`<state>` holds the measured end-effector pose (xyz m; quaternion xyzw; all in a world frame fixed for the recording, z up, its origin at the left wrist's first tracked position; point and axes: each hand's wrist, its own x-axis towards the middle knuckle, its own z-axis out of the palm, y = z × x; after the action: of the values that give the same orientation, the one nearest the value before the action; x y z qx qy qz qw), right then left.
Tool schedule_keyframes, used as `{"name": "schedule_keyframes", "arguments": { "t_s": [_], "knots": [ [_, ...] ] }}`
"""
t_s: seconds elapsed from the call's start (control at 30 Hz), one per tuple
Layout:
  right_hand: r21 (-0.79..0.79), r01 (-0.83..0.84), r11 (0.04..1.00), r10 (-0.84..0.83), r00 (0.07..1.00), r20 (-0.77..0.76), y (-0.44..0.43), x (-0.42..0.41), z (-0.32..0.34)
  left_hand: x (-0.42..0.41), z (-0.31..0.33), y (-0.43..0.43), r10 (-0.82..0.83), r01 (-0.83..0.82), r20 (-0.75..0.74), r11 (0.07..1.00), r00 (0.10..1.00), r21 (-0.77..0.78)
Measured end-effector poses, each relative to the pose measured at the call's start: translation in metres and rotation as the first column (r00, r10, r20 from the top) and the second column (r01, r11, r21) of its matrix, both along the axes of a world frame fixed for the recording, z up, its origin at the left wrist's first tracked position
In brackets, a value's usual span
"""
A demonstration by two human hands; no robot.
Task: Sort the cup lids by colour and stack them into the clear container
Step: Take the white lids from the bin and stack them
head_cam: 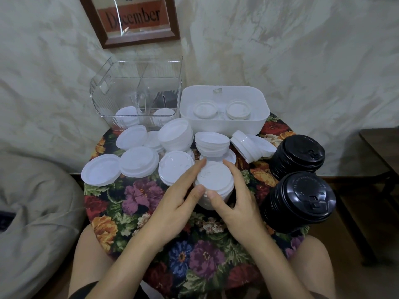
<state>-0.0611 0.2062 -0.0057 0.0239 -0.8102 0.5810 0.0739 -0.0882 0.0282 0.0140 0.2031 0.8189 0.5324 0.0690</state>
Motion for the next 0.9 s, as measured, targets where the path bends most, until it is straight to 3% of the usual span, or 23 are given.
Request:
{"name": "schedule_keyframes", "arguments": {
  "t_s": [0.43, 0.8, 0.9],
  "knots": [
    [0.022, 0.003, 1.000, -0.003, 1.000, 0.014, 0.000, 0.001, 0.000, -0.001, -0.001, -0.006, -0.039, 0.039, 0.008, 0.999, 0.999, -0.008],
    [0.004, 0.037, 0.999, -0.037, 0.999, 0.024, -0.002, 0.004, 0.000, -0.009, 0.013, -0.016, -0.103, 0.092, 0.120, 0.991, 0.987, 0.099],
    [0.019, 0.033, 0.999, -0.034, 0.999, 0.032, -0.001, 0.004, -0.001, -0.024, 0.031, -0.017, -0.026, 0.016, 0.077, 0.991, 0.997, 0.131]
  ]
}}
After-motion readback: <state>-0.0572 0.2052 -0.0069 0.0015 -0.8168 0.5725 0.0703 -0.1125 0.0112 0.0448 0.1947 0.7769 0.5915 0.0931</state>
